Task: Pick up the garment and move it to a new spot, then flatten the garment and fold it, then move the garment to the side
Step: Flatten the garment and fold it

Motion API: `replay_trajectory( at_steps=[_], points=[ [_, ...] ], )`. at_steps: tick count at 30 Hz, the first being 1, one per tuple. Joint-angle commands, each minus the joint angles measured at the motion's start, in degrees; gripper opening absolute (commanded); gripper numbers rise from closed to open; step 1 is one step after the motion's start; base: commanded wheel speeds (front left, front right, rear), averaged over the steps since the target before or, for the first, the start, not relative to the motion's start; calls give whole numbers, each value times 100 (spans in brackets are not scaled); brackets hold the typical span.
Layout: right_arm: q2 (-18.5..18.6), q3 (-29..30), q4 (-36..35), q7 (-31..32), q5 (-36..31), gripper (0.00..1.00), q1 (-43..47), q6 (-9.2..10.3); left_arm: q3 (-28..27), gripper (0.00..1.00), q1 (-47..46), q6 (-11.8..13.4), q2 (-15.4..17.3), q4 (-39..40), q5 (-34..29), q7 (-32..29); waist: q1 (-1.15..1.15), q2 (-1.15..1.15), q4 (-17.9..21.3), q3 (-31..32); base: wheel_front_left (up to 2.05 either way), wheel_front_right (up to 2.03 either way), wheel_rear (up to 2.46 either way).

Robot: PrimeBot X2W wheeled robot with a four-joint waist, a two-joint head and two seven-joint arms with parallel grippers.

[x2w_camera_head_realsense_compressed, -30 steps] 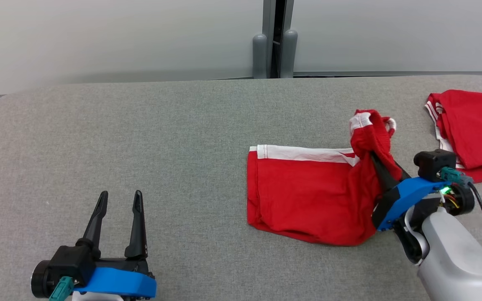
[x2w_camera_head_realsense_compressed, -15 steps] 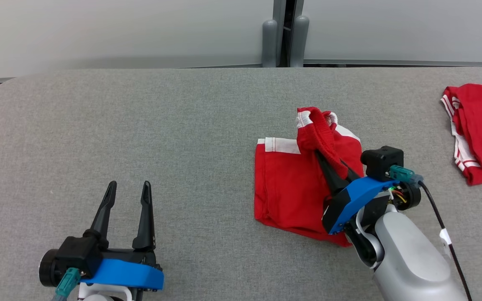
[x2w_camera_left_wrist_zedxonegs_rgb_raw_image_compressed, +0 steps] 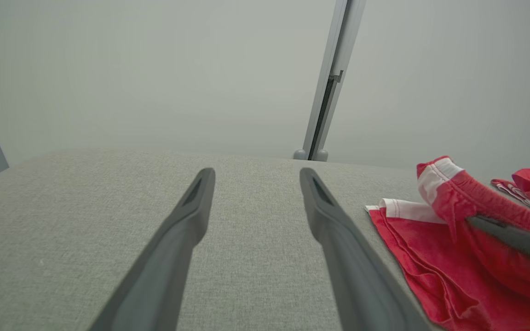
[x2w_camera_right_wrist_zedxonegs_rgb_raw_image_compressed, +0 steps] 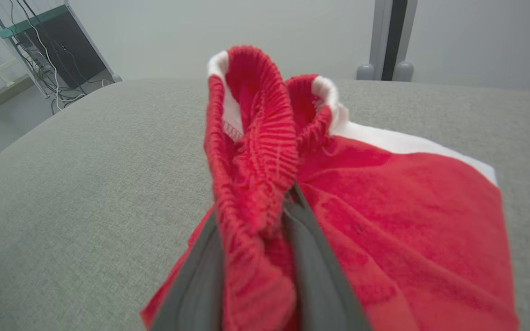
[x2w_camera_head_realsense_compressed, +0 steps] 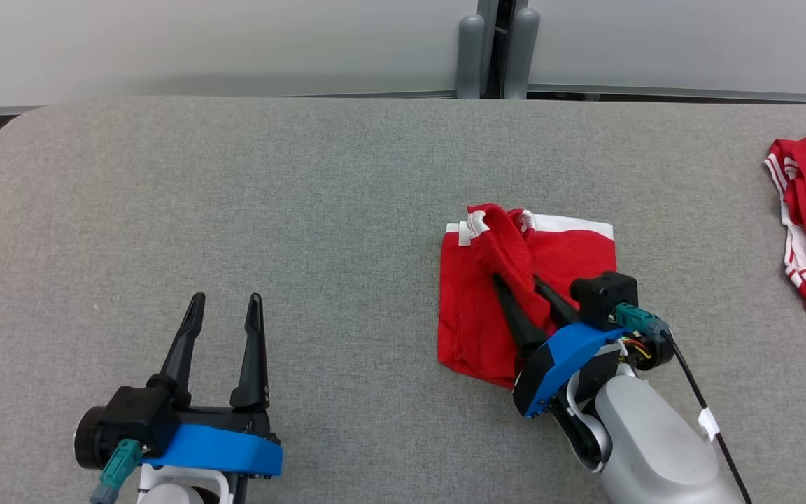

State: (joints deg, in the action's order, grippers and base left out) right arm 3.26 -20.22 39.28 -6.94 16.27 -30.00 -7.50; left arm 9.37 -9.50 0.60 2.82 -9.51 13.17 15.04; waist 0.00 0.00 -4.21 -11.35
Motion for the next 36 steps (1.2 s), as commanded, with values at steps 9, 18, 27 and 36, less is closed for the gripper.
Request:
replay_trajectory(
  at_steps=[9,18,27,36],
  points=[
    [146,-144,-69,-667,69,100,58,2,-138,100,63,32,19,-9,-57,16,0,0,242,178,0,0,0],
    [526,471,-901,-824,-168,100,628,2,-425,100,249,-25,19,36,-183,15,0,0,606,465,0,0,0],
    [423,1356,-1954,-827,-466,100,1678,2,-743,100,506,-117,19,71,-355,16,0,0,825,752,0,0,0],
    [279,1661,-2632,-828,-596,100,2499,2,-918,100,857,-149,20,42,-480,15,0,0,851,1001,0,0,0]
  ],
)
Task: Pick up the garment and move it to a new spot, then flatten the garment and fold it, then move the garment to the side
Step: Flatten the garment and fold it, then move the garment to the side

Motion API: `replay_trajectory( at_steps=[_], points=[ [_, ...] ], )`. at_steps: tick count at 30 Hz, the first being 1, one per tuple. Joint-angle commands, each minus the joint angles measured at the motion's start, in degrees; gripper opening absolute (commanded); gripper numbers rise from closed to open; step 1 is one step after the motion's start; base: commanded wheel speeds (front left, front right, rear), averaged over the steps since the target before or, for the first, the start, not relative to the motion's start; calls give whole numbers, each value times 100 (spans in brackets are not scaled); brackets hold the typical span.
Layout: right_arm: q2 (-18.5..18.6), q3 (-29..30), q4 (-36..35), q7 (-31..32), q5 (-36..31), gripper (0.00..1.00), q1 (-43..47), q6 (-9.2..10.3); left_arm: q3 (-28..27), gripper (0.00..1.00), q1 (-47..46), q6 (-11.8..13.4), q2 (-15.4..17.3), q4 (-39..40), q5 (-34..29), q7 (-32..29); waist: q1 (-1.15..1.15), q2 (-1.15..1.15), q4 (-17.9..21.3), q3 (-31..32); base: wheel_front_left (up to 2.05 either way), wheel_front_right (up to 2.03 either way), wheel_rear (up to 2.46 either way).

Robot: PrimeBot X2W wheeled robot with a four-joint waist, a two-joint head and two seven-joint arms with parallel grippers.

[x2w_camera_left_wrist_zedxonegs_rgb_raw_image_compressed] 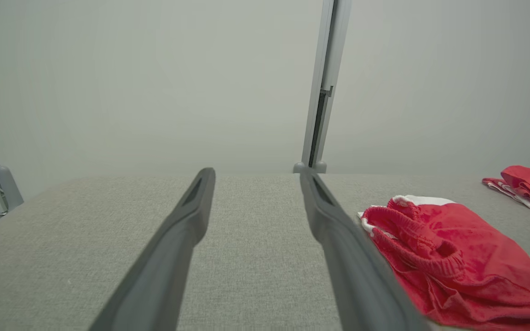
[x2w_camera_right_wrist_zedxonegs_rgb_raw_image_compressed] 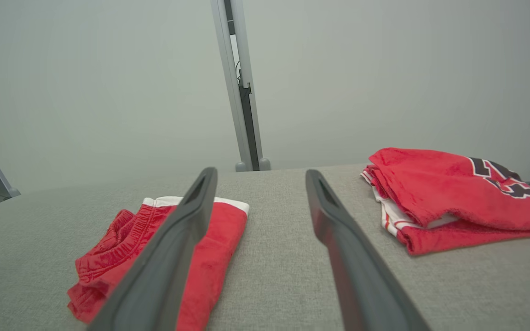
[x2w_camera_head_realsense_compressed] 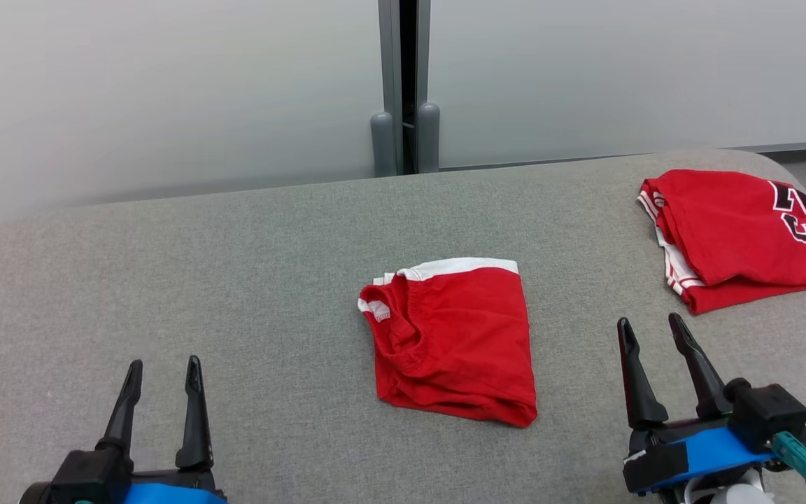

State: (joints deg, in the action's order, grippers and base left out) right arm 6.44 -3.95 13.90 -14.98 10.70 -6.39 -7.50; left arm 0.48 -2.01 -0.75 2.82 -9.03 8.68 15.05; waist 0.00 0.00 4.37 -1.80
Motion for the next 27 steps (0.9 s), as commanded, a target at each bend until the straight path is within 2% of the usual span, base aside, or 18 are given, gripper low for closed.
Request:
replay_trajectory(
  at_steps=[1,15,27],
  points=[
    [-54,51,-148,-23,-53,100,195,2,-38,100,141,-15,19,-16,-44,15,0,0,-11,71,0,0,0],
    [-203,-23,-315,-24,-155,100,578,2,-86,100,286,-11,19,-108,-87,15,0,0,-110,207,0,0,0],
    [-186,-147,-154,-25,-231,100,265,2,-81,100,189,2,19,-114,-101,15,0,0,-140,171,0,0,0]
  ],
)
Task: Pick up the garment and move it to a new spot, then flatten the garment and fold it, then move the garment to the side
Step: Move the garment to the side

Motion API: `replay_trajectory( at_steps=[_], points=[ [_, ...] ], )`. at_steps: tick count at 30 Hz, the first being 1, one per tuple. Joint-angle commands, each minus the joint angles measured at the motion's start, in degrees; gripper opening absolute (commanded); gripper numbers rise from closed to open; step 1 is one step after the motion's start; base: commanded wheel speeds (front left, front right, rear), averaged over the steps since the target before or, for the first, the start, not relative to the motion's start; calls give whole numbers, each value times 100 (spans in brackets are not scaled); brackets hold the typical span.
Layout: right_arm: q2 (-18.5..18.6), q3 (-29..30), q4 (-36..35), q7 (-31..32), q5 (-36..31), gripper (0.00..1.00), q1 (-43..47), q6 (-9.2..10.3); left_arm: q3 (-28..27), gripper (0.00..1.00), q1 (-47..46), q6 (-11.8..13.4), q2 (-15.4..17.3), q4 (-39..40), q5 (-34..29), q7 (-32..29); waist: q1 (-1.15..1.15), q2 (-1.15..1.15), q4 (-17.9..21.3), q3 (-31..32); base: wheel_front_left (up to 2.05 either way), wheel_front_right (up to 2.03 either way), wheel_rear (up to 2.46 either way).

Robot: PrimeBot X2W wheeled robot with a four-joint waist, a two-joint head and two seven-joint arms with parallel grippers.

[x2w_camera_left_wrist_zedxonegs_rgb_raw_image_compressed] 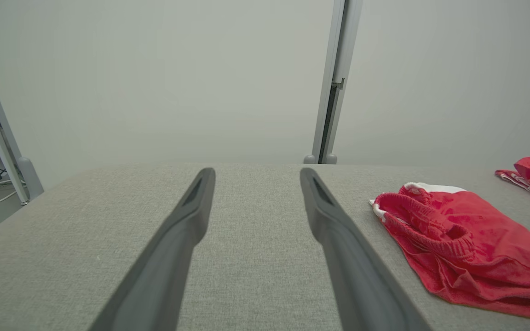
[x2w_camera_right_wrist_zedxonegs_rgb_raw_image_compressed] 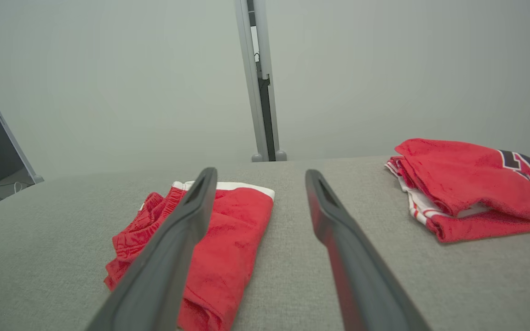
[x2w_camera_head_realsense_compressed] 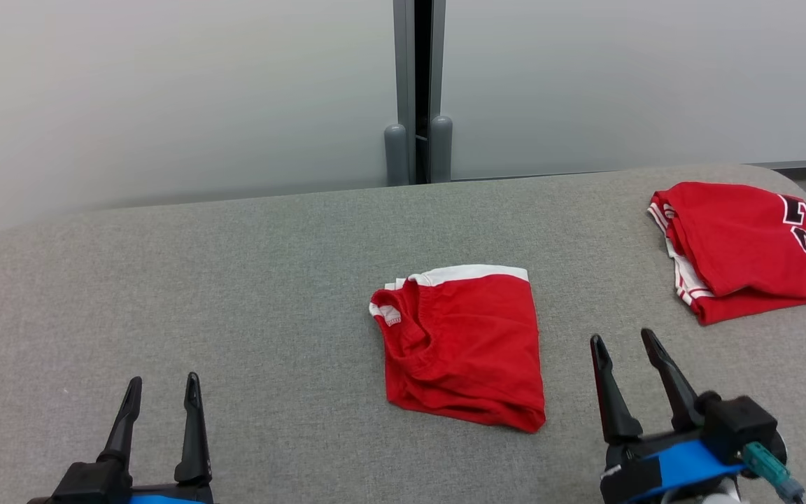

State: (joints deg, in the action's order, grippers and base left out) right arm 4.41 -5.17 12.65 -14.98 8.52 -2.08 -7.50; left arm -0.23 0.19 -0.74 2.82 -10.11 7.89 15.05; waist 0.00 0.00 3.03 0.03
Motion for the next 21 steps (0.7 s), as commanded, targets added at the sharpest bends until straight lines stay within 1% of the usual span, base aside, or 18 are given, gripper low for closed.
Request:
replay_trajectory(
  at_steps=[1,4,8,14,21],
  points=[
    [28,-62,-34,-25,-35,100,-250,2,-9,100,-49,4,19,-3,-23,15,0,0,-10,-27,0,0,0],
    [27,-131,-1,-25,-96,100,-593,2,7,100,-115,6,19,16,-30,15,0,0,-30,-100,0,0,0],
    [13,-174,349,40,-168,100,-1217,2,85,100,-232,-17,19,25,-36,15,0,0,-113,-272,0,0,0],
    [14,-132,1293,459,-229,100,-1992,2,235,100,-448,-33,20,4,-19,14,0,0,-301,-509,0,0,0],
    [84,69,2595,587,-277,100,-2398,2,348,100,-639,-3,20,-13,43,14,0,0,-514,-743,0,0,0]
  ],
)
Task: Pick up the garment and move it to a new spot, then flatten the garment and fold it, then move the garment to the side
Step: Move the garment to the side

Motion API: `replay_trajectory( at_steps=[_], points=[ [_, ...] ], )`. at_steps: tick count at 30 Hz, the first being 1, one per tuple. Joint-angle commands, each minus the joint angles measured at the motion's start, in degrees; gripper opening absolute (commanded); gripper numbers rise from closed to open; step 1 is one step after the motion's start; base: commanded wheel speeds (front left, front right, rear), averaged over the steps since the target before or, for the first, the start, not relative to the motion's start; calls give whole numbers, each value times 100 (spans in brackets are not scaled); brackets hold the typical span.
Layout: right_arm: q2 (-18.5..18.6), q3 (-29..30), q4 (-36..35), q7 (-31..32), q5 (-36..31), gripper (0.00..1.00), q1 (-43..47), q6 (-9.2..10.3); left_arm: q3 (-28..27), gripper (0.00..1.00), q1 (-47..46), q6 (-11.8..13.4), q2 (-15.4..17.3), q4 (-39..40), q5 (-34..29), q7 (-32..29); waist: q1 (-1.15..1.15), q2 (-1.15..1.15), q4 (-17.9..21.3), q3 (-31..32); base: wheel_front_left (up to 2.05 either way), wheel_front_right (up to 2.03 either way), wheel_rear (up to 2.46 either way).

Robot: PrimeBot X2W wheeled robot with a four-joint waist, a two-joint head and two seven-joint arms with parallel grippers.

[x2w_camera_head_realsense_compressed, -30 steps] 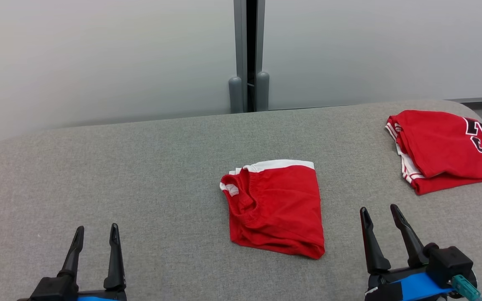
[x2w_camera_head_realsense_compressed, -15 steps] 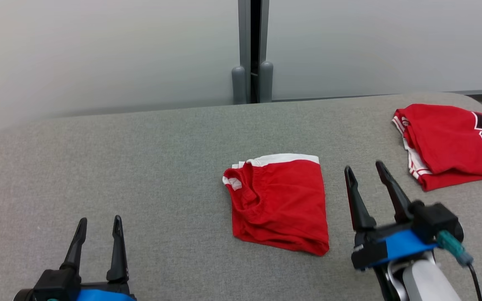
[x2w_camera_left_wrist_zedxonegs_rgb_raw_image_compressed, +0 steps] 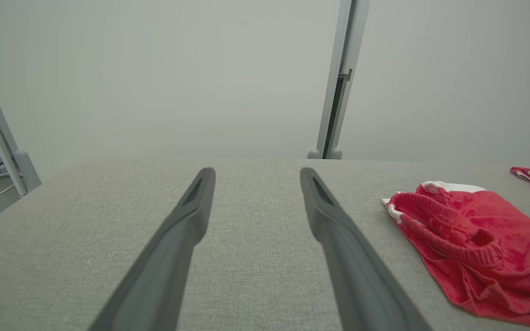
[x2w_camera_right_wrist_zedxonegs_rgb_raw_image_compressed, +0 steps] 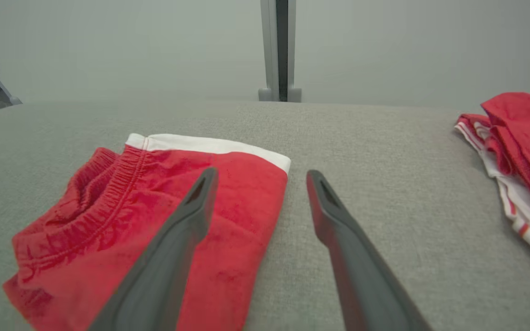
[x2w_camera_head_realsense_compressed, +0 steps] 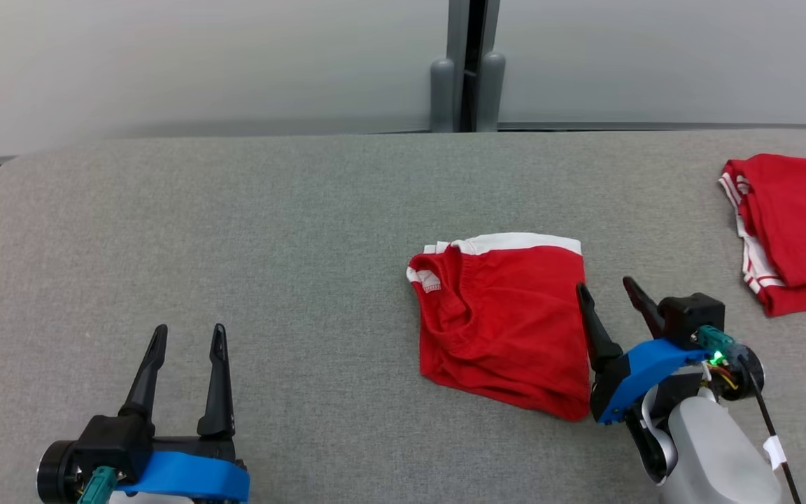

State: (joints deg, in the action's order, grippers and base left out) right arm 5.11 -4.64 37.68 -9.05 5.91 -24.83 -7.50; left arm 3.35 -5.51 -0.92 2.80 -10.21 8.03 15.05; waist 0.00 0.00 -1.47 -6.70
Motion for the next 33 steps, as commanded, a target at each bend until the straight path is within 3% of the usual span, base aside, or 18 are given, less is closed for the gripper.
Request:
replay_trajectory(
  at_steps=[1,9,19,20,21,22,28,33],
  points=[
    [11,47,253,-33,10,100,-161,2,-1,100,-86,24,21,-2,37,14,0,0,-84,-98,0,0,0],
    [-44,9,1413,-174,77,100,-494,2,67,100,-224,61,21,5,57,15,0,0,-207,-335,0,0,0],
    [-181,-450,2337,-304,368,100,-834,2,106,100,-341,77,22,-8,87,15,0,0,-258,-493,0,0,0],
    [-193,-491,2423,-283,430,70,-846,2,119,100,-352,76,21,-9,94,15,0,0,-266,-504,0,0,0],
    [-204,-542,2490,-270,470,30,-855,2,129,100,-364,78,21,-8,95,15,0,0,-272,-514,0,0,0],
    [-215,-590,2534,-288,526,0,-879,1,132,100,-375,83,21,-3,95,15,0,0,-274,-525,0,0,0],
    [-46,-740,2493,-482,731,0,-1042,9,50,100,-332,132,21,53,85,15,0,0,-110,-660,0,0,0],
    [337,-871,2186,-585,790,0,-1093,10,52,100,-468,100,22,102,36,14,0,0,267,-889,0,0,0]
  ],
)
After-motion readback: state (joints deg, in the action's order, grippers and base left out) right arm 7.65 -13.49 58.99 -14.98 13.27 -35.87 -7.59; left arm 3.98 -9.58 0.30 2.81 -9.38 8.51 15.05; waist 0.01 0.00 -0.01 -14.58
